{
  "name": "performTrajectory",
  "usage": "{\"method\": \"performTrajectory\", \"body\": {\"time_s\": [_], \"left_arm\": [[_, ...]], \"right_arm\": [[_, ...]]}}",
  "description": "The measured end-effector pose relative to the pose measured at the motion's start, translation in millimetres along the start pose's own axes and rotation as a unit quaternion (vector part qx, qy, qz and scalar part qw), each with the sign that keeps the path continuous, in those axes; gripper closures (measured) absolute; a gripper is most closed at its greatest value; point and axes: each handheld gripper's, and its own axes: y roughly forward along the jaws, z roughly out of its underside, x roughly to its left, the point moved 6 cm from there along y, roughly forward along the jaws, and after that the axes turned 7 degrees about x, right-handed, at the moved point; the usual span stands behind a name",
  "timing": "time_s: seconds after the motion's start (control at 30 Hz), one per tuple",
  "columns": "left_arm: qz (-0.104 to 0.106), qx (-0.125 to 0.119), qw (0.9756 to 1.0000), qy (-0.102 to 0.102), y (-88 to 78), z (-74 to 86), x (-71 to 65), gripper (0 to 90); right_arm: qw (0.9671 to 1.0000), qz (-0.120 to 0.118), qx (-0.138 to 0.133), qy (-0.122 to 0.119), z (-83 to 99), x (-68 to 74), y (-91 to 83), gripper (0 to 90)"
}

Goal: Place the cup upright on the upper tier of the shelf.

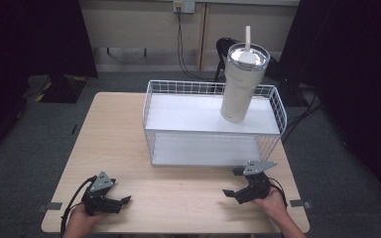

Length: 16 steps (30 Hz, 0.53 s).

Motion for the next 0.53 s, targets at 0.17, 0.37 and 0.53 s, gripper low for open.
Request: {"method": "performTrajectory", "body": {"time_s": [0.17,0.37,0.53], "left_arm": [[0.0,0.0,1.0,0.0,0.0,0.0,0.0,12.6],[0.0,0.0,1.0,0.0,0.0,0.0,0.0,12.6],[0.0,0.0,1.0,0.0,0.0,0.0,0.0,12.6]], "right_arm": [[0.9998,0.006,0.016,-0.011,7.4,-2.7,4.1,9.5],[0.999,0.013,0.035,-0.023,13.6,-2.5,8.9,9.4],[0.9975,0.025,0.052,-0.041,20.4,-3.1,13.9,9.3]]}}
